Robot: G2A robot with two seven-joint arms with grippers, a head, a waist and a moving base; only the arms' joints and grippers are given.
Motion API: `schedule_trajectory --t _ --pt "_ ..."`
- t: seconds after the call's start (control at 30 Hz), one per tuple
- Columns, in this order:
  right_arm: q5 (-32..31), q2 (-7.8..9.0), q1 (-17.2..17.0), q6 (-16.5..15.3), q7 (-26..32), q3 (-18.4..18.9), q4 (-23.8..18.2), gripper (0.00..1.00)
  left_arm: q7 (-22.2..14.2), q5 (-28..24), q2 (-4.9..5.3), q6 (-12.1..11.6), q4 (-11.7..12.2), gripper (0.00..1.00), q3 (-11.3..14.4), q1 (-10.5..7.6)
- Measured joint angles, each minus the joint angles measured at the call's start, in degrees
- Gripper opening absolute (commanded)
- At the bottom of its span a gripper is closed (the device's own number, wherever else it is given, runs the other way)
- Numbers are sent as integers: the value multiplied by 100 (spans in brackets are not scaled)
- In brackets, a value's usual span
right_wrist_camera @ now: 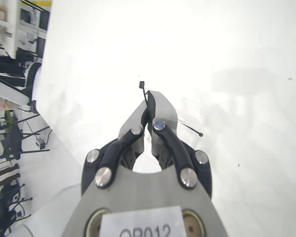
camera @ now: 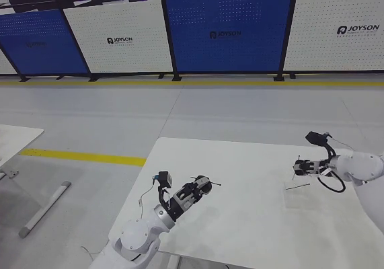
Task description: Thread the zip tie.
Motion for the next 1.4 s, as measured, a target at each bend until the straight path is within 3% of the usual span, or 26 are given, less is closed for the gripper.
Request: schedule_trajectory --t 0.1,0.13,0.83,0.97,1.17,1.4 --pt "39 312 -671 0 7 522 -922 0 0 0 0 0 0 0 0 0" --pt "34 330 -761 0 14 567 -1037 0 0 0 0 0 0 0 0 0" --pt "32 317 -662 1 9 524 -937 0 0 0 0 0 0 0 0 0" --pt "271 348 -878 2 -377 689 -1211 0 0 0 0 0 0 0 0 0" --pt "795 526 -1686 -1 -798 1231 -2249 0 0 0 0 0 0 0 0 0" --pt "1042 693 -3030 -1 -1293 1776 -3755 0 0 0 0 0 0 0 0 0"
